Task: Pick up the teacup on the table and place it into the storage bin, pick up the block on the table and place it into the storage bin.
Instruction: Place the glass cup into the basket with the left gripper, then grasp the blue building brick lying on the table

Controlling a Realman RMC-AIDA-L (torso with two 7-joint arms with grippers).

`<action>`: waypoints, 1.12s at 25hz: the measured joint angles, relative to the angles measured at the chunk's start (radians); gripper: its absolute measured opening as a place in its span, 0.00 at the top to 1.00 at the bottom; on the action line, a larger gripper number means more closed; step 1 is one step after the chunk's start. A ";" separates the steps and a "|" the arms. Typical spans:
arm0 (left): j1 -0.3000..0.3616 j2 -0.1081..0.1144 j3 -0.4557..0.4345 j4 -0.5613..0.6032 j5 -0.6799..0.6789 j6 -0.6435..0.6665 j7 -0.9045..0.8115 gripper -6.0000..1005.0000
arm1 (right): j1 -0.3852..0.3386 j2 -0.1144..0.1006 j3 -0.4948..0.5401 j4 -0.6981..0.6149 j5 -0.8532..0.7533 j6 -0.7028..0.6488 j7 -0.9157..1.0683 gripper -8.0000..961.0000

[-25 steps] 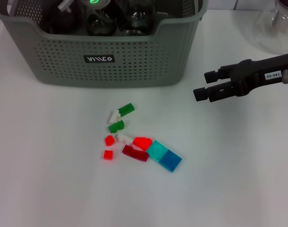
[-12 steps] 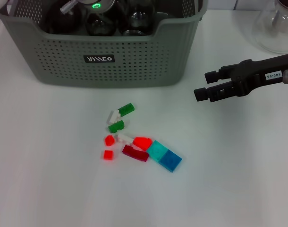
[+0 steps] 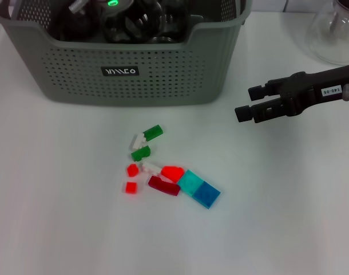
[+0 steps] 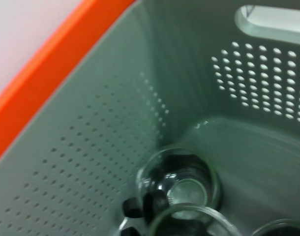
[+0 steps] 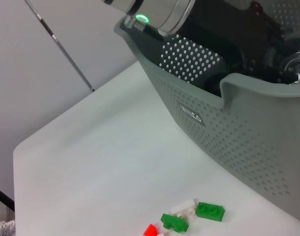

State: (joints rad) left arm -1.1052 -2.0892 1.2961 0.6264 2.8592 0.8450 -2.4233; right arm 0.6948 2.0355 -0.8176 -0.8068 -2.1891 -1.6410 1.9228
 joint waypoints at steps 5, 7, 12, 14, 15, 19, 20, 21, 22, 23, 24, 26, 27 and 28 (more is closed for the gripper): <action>0.081 0.004 -0.016 0.196 0.000 0.096 -0.006 0.53 | -0.002 0.000 0.000 0.000 0.002 -0.003 0.000 0.06; 0.131 0.005 -0.035 0.322 -0.001 0.160 -0.008 0.44 | -0.003 -0.001 0.000 0.000 0.002 -0.005 -0.002 0.06; 0.227 0.000 -0.119 0.605 -0.001 0.312 -0.009 0.24 | -0.003 -0.003 0.000 -0.003 0.003 -0.013 -0.006 0.06; 0.258 -0.009 -0.176 0.715 -0.005 0.373 -0.005 0.19 | -0.002 -0.004 0.000 -0.005 0.003 -0.019 -0.006 0.06; 0.275 -0.016 -0.208 0.770 -0.018 0.405 0.000 0.18 | -0.002 -0.005 0.000 -0.006 0.003 -0.024 -0.007 0.06; 0.344 -0.035 -0.355 0.949 -0.209 0.554 0.068 0.14 | -0.001 -0.015 -0.004 -0.008 0.004 -0.047 -0.010 0.07; 0.364 -0.035 -0.391 0.976 -0.297 0.604 0.094 0.14 | 0.000 -0.016 -0.004 -0.009 0.004 -0.054 -0.015 0.07; 0.389 -0.034 -0.432 0.994 -0.409 0.664 0.130 0.14 | 0.000 -0.017 -0.003 -0.010 0.004 -0.061 -0.020 0.07; 0.410 -0.033 -0.459 0.998 -0.507 0.717 0.163 0.14 | 0.001 -0.018 -0.003 -0.010 0.004 -0.069 -0.026 0.07; 0.442 -0.033 -0.484 0.990 -0.626 0.779 0.211 0.14 | 0.002 -0.020 -0.002 -0.010 0.004 -0.077 -0.033 0.07; 0.472 -0.034 -0.497 0.971 -0.725 0.827 0.261 0.14 | 0.003 -0.021 -0.002 -0.010 0.004 -0.083 -0.039 0.07; 0.530 -0.042 -0.506 0.926 -0.879 0.898 0.360 0.15 | 0.003 -0.024 -0.003 -0.011 0.004 -0.091 -0.047 0.07; 0.563 -0.051 -0.506 0.891 -0.960 0.937 0.433 0.15 | 0.003 -0.025 -0.005 -0.011 0.004 -0.095 -0.050 0.07; 0.591 -0.059 -0.503 0.858 -1.021 0.972 0.504 0.15 | 0.003 -0.026 -0.007 -0.011 0.004 -0.101 -0.054 0.07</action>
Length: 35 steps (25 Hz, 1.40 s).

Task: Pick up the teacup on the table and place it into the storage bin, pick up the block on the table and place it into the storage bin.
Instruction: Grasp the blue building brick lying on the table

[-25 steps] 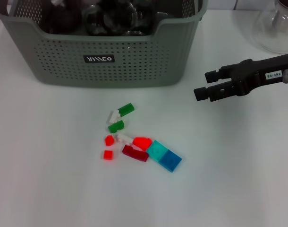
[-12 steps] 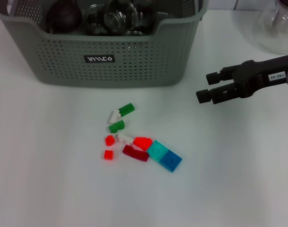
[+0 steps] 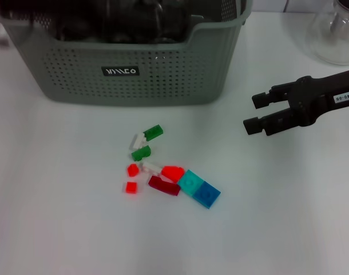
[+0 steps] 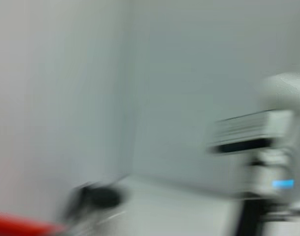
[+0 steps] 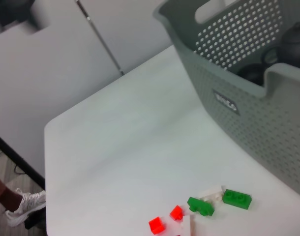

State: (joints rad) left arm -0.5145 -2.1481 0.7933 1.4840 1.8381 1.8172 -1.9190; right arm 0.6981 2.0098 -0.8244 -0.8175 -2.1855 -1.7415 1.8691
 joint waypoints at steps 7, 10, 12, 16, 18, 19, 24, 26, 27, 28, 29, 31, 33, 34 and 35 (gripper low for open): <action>0.052 -0.008 0.017 -0.309 -0.029 0.110 0.288 0.15 | 0.013 -0.006 -0.021 0.000 -0.006 -0.033 -0.007 0.07; 0.053 0.008 0.008 -0.472 0.020 0.097 0.410 0.15 | 0.023 -0.006 -0.058 0.000 -0.012 -0.040 -0.002 0.07; 0.054 0.019 -0.006 -0.565 0.055 0.061 0.482 0.15 | 0.040 -0.004 -0.087 0.000 -0.033 -0.040 0.008 0.07; 0.055 0.041 -0.038 -0.719 0.098 0.006 0.591 0.15 | 0.091 0.017 -0.143 0.001 -0.090 -0.044 0.043 0.07; 0.063 0.046 -0.050 -0.735 0.125 -0.005 0.613 0.15 | 0.118 0.032 -0.192 0.001 -0.112 -0.045 0.069 0.07; 0.070 0.047 -0.061 -0.731 0.141 -0.015 0.620 0.15 | 0.131 0.040 -0.219 0.000 -0.124 -0.043 0.084 0.07; 0.091 0.062 -0.131 -0.718 0.214 -0.049 0.633 0.15 | 0.202 0.090 -0.344 0.006 -0.199 -0.005 0.156 0.07; 0.099 0.067 -0.145 -0.711 0.226 -0.051 0.641 0.15 | 0.226 0.096 -0.410 0.018 -0.205 0.027 0.201 0.07; 0.103 0.069 -0.155 -0.706 0.230 -0.055 0.645 0.15 | 0.239 0.097 -0.455 0.026 -0.204 0.050 0.234 0.07; 0.105 0.070 -0.160 -0.704 0.232 -0.057 0.647 0.15 | 0.246 0.098 -0.488 0.032 -0.203 0.066 0.260 0.07; 0.108 0.073 -0.168 -0.701 0.234 -0.061 0.652 0.15 | 0.256 0.098 -0.520 0.037 -0.202 0.084 0.290 0.07; 0.109 0.078 -0.175 -0.699 0.235 -0.064 0.661 0.15 | 0.274 0.100 -0.571 0.047 -0.199 0.116 0.352 0.07; 0.108 0.081 -0.176 -0.699 0.236 -0.069 0.676 0.15 | 0.289 0.101 -0.605 0.051 -0.189 0.138 0.410 0.07; 0.108 0.081 -0.176 -0.699 0.236 -0.069 0.676 0.16 | 0.294 0.101 -0.616 0.052 -0.182 0.142 0.431 0.07; 0.107 0.082 -0.176 -0.699 0.236 -0.075 0.692 0.16 | 0.303 0.101 -0.646 0.053 -0.163 0.162 0.483 0.07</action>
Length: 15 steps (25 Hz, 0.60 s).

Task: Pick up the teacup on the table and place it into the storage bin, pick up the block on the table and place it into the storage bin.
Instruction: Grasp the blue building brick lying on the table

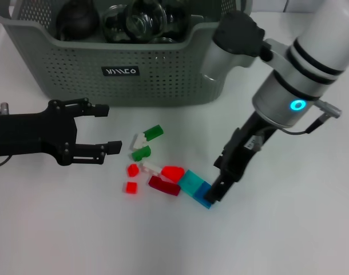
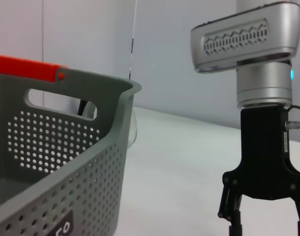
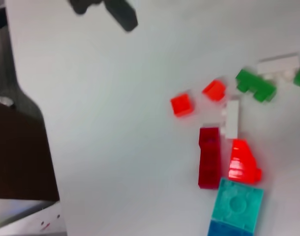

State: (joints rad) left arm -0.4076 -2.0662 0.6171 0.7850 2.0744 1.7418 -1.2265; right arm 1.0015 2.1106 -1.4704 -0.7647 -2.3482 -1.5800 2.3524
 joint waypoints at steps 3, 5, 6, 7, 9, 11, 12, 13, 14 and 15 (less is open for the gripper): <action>-0.005 0.002 -0.001 0.000 0.009 -0.013 0.033 0.16 | 0.006 0.001 -0.039 0.000 0.019 0.024 0.048 0.07; -0.009 0.005 -0.002 0.001 0.024 -0.028 0.052 0.16 | 0.012 0.002 -0.091 0.004 0.043 0.057 0.096 0.07; -0.012 0.007 -0.002 0.001 0.033 -0.039 0.058 0.16 | 0.016 0.002 -0.118 0.007 0.055 0.072 0.117 0.07; -0.015 0.009 -0.002 0.001 0.040 -0.047 0.059 0.16 | 0.020 0.002 -0.150 0.010 0.072 0.091 0.144 0.07; -0.022 0.013 -0.002 0.001 0.055 -0.059 0.060 0.16 | 0.026 0.003 -0.198 0.011 0.096 0.117 0.182 0.07; -0.029 0.014 -0.002 0.001 0.062 -0.062 0.061 0.16 | 0.029 0.003 -0.230 0.011 0.108 0.132 0.208 0.07; -0.031 0.014 -0.002 0.000 0.064 -0.062 0.062 0.16 | 0.030 0.003 -0.240 0.011 0.110 0.139 0.218 0.07; -0.033 0.015 -0.002 0.000 0.064 -0.063 0.067 0.16 | 0.030 0.003 -0.251 0.011 0.111 0.142 0.228 0.07; -0.033 0.015 -0.002 0.000 0.063 -0.063 0.071 0.16 | 0.031 0.003 -0.259 0.011 0.111 0.144 0.236 0.07; -0.034 0.015 -0.002 -0.002 0.062 -0.064 0.075 0.16 | 0.029 0.003 -0.270 0.009 0.109 0.147 0.248 0.07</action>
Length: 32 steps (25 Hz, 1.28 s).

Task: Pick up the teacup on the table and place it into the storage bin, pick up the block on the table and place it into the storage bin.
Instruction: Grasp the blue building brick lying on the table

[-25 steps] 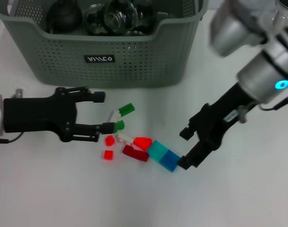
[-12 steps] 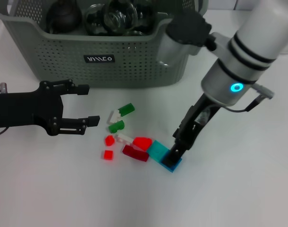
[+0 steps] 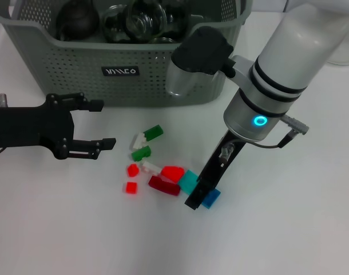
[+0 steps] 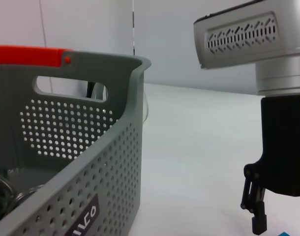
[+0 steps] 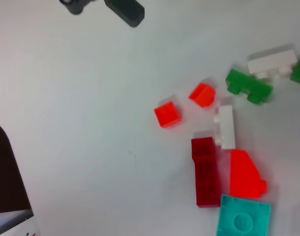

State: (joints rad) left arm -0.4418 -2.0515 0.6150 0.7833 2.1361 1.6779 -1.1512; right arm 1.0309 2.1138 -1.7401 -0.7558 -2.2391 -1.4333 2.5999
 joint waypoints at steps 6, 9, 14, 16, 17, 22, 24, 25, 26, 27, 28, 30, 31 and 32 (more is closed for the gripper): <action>-0.003 -0.003 0.000 -0.005 -0.007 -0.008 0.003 0.16 | -0.006 -0.003 -0.014 0.004 -0.014 0.015 0.008 0.07; -0.004 -0.007 0.000 -0.007 -0.011 -0.014 0.003 0.16 | -0.008 -0.002 -0.027 0.004 -0.032 0.019 0.008 0.07; -0.006 -0.010 0.000 -0.019 -0.019 -0.026 0.003 0.16 | -0.008 0.001 -0.077 -0.001 -0.036 0.032 0.010 0.07; -0.008 -0.011 0.000 -0.023 -0.020 -0.028 0.004 0.16 | -0.007 0.002 -0.093 -0.007 -0.034 0.036 0.015 0.07; -0.008 -0.012 0.000 -0.024 -0.020 -0.028 0.004 0.16 | -0.005 0.003 -0.099 -0.008 -0.033 0.037 0.018 0.07; -0.008 -0.017 -0.010 -0.024 -0.022 -0.028 0.009 0.16 | 0.001 0.007 -0.143 -0.026 -0.032 0.038 0.042 0.07; -0.007 -0.018 -0.012 -0.024 -0.022 -0.028 0.011 0.16 | -0.002 0.007 -0.162 -0.053 -0.032 0.039 0.061 0.07; -0.007 -0.018 -0.012 -0.024 -0.022 -0.028 0.011 0.16 | -0.004 0.006 -0.171 -0.066 -0.033 0.039 0.070 0.07; -0.007 -0.019 -0.012 -0.024 -0.022 -0.028 0.011 0.16 | -0.006 0.006 -0.180 -0.079 -0.034 0.039 0.078 0.07; -0.006 -0.019 -0.012 -0.024 -0.022 -0.028 0.012 0.16 | -0.006 0.006 -0.186 -0.084 -0.035 0.040 0.083 0.07; -0.006 -0.019 -0.012 -0.025 -0.022 -0.028 0.012 0.16 | -0.005 0.006 -0.193 -0.088 -0.036 0.042 0.088 0.07; -0.006 -0.019 -0.012 -0.026 -0.022 -0.028 0.013 0.16 | -0.001 0.007 -0.204 -0.089 -0.037 0.045 0.099 0.08; -0.006 -0.019 -0.012 -0.027 -0.022 -0.028 0.013 0.16 | 0.000 0.007 -0.207 -0.089 -0.037 0.046 0.104 0.08; -0.006 -0.019 -0.012 -0.027 -0.022 -0.029 0.014 0.16 | 0.000 0.007 -0.210 -0.089 -0.037 0.047 0.112 0.08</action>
State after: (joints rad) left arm -0.4478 -2.0709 0.6028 0.7562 2.1138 1.6488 -1.1372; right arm 1.0313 2.1203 -1.9498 -0.8452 -2.2762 -1.3867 2.7115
